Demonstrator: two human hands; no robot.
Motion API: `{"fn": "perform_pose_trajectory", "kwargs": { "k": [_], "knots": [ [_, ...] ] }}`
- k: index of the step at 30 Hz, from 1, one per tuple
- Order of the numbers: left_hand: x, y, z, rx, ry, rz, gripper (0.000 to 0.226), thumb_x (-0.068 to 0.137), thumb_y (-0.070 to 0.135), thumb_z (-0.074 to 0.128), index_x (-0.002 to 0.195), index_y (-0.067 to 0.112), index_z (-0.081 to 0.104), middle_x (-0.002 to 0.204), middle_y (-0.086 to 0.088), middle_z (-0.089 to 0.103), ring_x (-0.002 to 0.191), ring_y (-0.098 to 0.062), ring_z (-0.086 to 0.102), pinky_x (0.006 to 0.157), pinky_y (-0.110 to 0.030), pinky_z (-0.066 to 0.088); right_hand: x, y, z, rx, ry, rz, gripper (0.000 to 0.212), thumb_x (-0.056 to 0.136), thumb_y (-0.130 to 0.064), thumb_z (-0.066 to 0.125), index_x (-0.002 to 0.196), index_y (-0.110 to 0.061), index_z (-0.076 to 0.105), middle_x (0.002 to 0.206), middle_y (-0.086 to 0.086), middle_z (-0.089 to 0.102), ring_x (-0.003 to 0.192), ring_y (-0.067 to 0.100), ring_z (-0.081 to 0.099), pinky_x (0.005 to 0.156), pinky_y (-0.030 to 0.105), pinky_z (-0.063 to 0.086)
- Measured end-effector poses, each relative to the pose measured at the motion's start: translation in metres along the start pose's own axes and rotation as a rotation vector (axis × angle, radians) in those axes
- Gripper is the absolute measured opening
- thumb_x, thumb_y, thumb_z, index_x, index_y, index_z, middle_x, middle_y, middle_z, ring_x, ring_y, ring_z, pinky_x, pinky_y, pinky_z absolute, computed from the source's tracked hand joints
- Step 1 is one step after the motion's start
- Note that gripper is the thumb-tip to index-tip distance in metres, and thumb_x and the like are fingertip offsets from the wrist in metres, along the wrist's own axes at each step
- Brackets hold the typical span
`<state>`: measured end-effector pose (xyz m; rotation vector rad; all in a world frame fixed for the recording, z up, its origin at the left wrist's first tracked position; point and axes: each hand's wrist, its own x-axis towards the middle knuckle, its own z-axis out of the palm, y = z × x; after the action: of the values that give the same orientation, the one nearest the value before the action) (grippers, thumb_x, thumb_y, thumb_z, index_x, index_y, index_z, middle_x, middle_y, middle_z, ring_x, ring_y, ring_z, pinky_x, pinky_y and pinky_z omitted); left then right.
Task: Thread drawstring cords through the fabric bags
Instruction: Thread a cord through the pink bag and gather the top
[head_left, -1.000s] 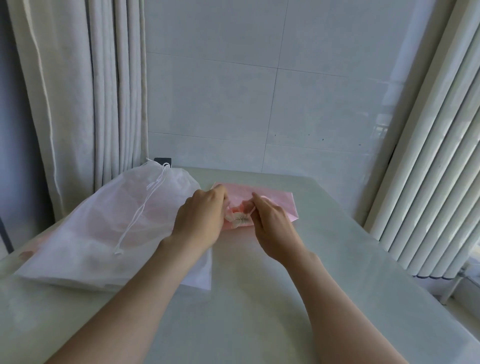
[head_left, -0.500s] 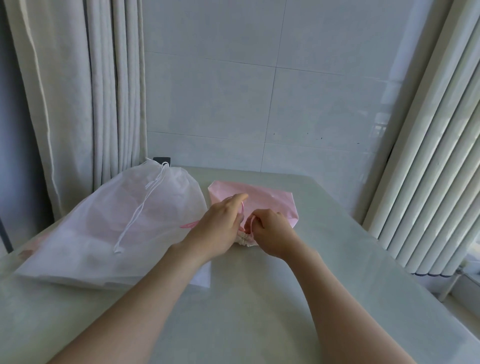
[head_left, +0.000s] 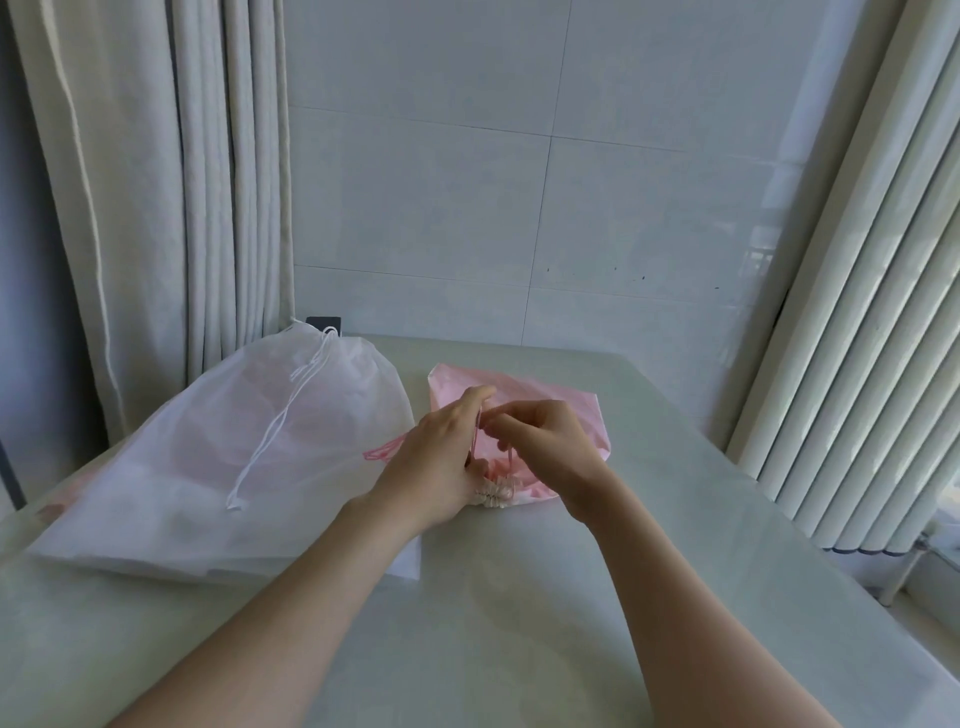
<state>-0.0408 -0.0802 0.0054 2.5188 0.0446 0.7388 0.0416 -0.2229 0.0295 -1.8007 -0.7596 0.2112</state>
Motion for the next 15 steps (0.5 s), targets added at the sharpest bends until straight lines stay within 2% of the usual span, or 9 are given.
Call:
{"fn": "perform_pose_trajectory", "kwargs": {
  "k": [2, 5, 6, 10, 13, 15],
  "knots": [
    [-0.001, 0.005, -0.001, -0.015, 0.007, 0.032, 0.091, 0.087, 0.001, 0.068, 0.16, 0.032, 0.024, 0.098, 0.008, 0.062, 0.079, -0.015, 0.057, 0.081, -0.034, 0.052, -0.004, -0.002, 0.003, 0.039, -0.042, -0.003, 0.018, 0.091, -0.028, 0.072, 0.088, -0.013, 0.081, 0.08, 0.019, 0.061, 0.073, 0.017, 0.049, 0.066, 0.033, 0.039],
    [-0.002, 0.009, -0.005, -0.056, 0.017, 0.025, 0.105, 0.087, 0.001, 0.069, 0.163, 0.037, 0.007, 0.136, -0.003, 0.063, 0.082, -0.019, 0.06, 0.091, -0.036, 0.055, -0.003, -0.001, 0.004, 0.051, 0.015, 0.024, 0.015, 0.092, -0.029, 0.073, 0.086, -0.018, 0.081, 0.074, 0.008, 0.055, 0.069, 0.017, 0.049, 0.059, 0.03, 0.039],
    [-0.002, 0.01, -0.005, -0.074, 0.016, 0.02, 0.107, 0.087, 0.002, 0.069, 0.163, 0.039, 0.004, 0.14, -0.003, 0.062, 0.082, -0.02, 0.064, 0.092, -0.038, 0.056, -0.003, -0.002, 0.002, 0.065, 0.017, 0.047, 0.015, 0.092, -0.028, 0.073, 0.087, -0.016, 0.081, 0.072, 0.006, 0.055, 0.067, 0.016, 0.05, 0.058, 0.028, 0.04],
    [-0.004, 0.012, -0.005, -0.122, -0.008, 0.033, 0.113, 0.086, 0.002, 0.07, 0.163, 0.044, 0.0, 0.117, 0.0, 0.069, 0.073, -0.012, 0.067, 0.079, -0.04, 0.06, -0.003, -0.004, -0.003, 0.072, -0.063, 0.082, 0.022, 0.092, -0.031, 0.072, 0.094, -0.011, 0.08, 0.074, 0.004, 0.057, 0.067, 0.013, 0.052, 0.064, 0.03, 0.041],
    [-0.002, 0.012, -0.004, -0.161, 0.001, 0.047, 0.109, 0.089, 0.005, 0.071, 0.163, 0.045, 0.002, 0.128, 0.006, 0.064, 0.083, -0.006, 0.067, 0.077, -0.019, 0.054, -0.004, -0.006, -0.003, 0.099, -0.078, 0.072, 0.02, 0.093, -0.024, 0.069, 0.094, -0.007, 0.08, 0.072, 0.005, 0.056, 0.067, 0.015, 0.05, 0.062, 0.027, 0.043],
    [-0.002, 0.015, -0.004, -0.221, -0.007, 0.035, 0.106, 0.092, 0.006, 0.07, 0.162, 0.047, 0.002, 0.13, 0.008, 0.062, 0.084, -0.008, 0.068, 0.077, -0.017, 0.054, -0.003, -0.008, -0.005, 0.228, -0.043, 0.119, 0.021, 0.094, -0.018, 0.063, 0.089, -0.007, 0.08, 0.064, 0.006, 0.047, 0.06, 0.018, 0.047, 0.057, 0.027, 0.041]
  ]
}}
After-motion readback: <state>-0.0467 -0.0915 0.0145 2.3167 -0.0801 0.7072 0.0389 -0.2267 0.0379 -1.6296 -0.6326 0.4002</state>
